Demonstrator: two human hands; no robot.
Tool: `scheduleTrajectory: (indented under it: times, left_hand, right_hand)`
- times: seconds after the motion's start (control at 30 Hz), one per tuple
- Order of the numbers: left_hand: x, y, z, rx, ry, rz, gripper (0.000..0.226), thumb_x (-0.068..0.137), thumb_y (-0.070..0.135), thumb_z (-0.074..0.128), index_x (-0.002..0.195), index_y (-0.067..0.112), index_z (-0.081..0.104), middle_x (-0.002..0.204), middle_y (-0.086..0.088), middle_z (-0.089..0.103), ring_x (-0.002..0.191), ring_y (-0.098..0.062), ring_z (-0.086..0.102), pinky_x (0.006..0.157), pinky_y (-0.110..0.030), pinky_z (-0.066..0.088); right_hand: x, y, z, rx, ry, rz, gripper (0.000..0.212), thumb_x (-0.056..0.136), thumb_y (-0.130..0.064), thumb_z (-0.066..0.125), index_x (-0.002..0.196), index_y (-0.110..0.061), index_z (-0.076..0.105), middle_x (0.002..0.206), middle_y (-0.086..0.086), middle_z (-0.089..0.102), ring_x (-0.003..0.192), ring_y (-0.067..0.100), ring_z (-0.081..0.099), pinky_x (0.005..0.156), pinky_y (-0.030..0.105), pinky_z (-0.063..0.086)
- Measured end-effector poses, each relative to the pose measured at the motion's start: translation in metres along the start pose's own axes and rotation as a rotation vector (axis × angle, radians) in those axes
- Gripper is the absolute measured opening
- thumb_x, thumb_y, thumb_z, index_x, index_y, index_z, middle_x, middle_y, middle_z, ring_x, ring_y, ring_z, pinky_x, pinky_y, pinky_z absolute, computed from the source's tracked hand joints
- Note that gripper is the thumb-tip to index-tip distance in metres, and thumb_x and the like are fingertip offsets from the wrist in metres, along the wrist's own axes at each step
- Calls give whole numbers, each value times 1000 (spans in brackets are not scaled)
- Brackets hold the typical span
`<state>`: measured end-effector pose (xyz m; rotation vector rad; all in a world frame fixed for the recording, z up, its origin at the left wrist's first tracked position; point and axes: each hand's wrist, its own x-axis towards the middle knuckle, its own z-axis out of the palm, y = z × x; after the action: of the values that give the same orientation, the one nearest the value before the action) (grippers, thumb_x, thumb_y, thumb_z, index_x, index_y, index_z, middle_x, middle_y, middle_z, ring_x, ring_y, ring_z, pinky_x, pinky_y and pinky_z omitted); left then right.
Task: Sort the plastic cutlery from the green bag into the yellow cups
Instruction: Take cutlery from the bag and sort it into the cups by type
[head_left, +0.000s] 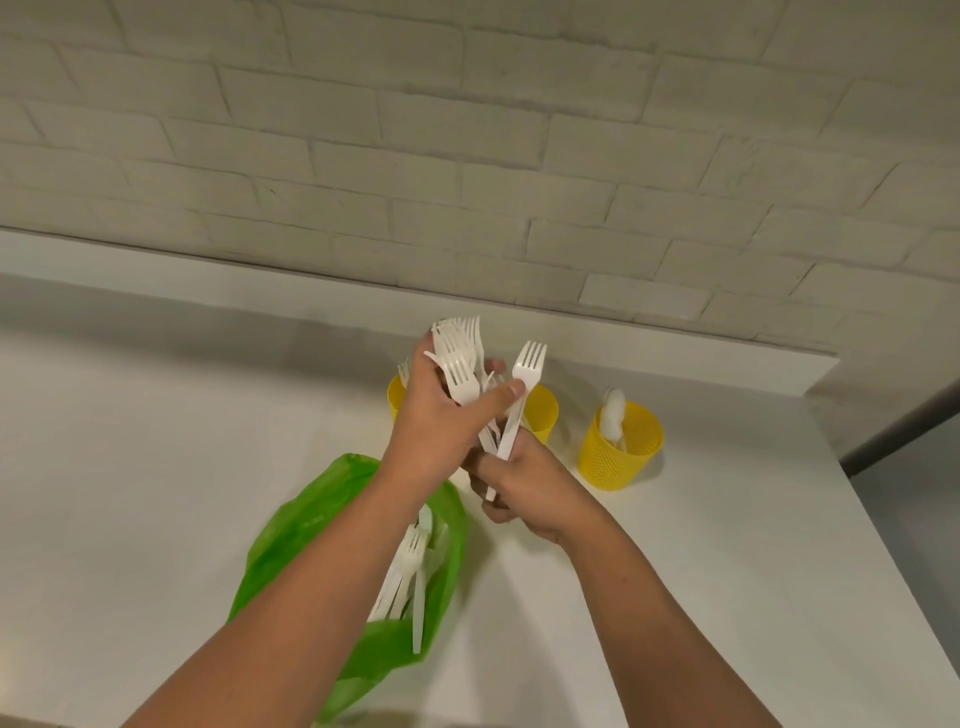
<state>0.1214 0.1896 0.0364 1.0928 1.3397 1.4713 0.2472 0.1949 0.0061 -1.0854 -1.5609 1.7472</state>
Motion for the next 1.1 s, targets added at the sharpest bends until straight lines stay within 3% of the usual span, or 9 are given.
scheduleTrajectory:
  times: [0.1, 0.27, 0.37, 0.57, 0.7, 0.8, 0.87, 0.97, 1.1]
  left_hand:
    - [6, 10, -9, -64, 47, -9, 85, 87, 29, 81, 154, 31, 28, 114, 3, 73, 99, -5, 72, 82, -25, 57]
    - [14, 21, -15, -82, 7, 8, 24, 96, 19, 67, 119, 26, 64, 102, -13, 75, 75, -28, 68, 66, -62, 53]
    - [15, 19, -16, -106, 32, -17, 17, 92, 22, 68, 109, 28, 67, 100, -4, 78, 87, -36, 74, 62, -52, 54]
    - [18, 11, -17, -103, 25, -13, 18, 93, 19, 68, 110, 17, 65, 99, -12, 78, 79, -35, 74, 82, -63, 58]
    - [19, 6, -18, -34, 1, -6, 14, 92, 22, 69, 106, 20, 68, 93, -8, 79, 84, -33, 74, 88, -61, 57]
    - [19, 3, -18, 90, 5, -3, 12, 91, 31, 67, 103, 32, 68, 95, 0, 79, 91, -28, 74, 87, -55, 58]
    - [18, 4, -17, 140, -17, 5, 14, 88, 38, 67, 102, 36, 68, 96, 2, 79, 93, -25, 74, 88, -54, 57]
    - [19, 5, -18, 133, -56, 27, 21, 91, 44, 69, 112, 41, 66, 93, 7, 78, 86, -22, 73, 79, -43, 61]
    - [15, 0, -15, -121, -109, -65, 85, 82, 63, 73, 152, 36, 35, 81, 0, 63, 76, -16, 61, 74, -34, 53]
  right_hand:
    - [-4, -4, -7, 38, -107, 25, 21, 101, -10, 56, 90, -26, 63, 66, 10, 38, 56, 19, 27, 47, 27, 22]
    - [-8, -10, -11, 77, -199, 70, 25, 106, -34, 52, 121, -17, 61, 66, 3, 42, 50, 16, 24, 45, 22, 21]
    - [-9, -10, -4, 100, -161, 30, 30, 106, -44, 46, 116, -19, 60, 68, 7, 45, 48, 16, 27, 45, 24, 23]
    - [-10, -9, 5, 215, -208, 57, 51, 104, -51, 42, 115, -2, 50, 68, 10, 43, 61, 26, 53, 74, 49, 58]
    - [-12, -10, 8, 350, -200, 81, 57, 104, -55, 40, 112, -1, 54, 71, 12, 46, 51, 23, 41, 52, 35, 50]
    - [-6, -10, 8, 318, -113, 93, 63, 104, -57, 38, 121, 1, 54, 68, 13, 47, 46, 20, 37, 64, 43, 52]
    - [-5, -10, 9, 300, -89, 74, 55, 105, -54, 38, 115, -3, 55, 67, 14, 46, 49, 23, 41, 72, 47, 50]
    - [-7, -10, 10, 318, -42, 37, 44, 105, -52, 40, 109, -11, 56, 71, 11, 47, 48, 20, 34, 49, 30, 38]
    - [-4, -11, 12, 288, 90, -38, 40, 107, -49, 40, 107, -13, 58, 70, 4, 45, 46, 13, 27, 43, 21, 18]
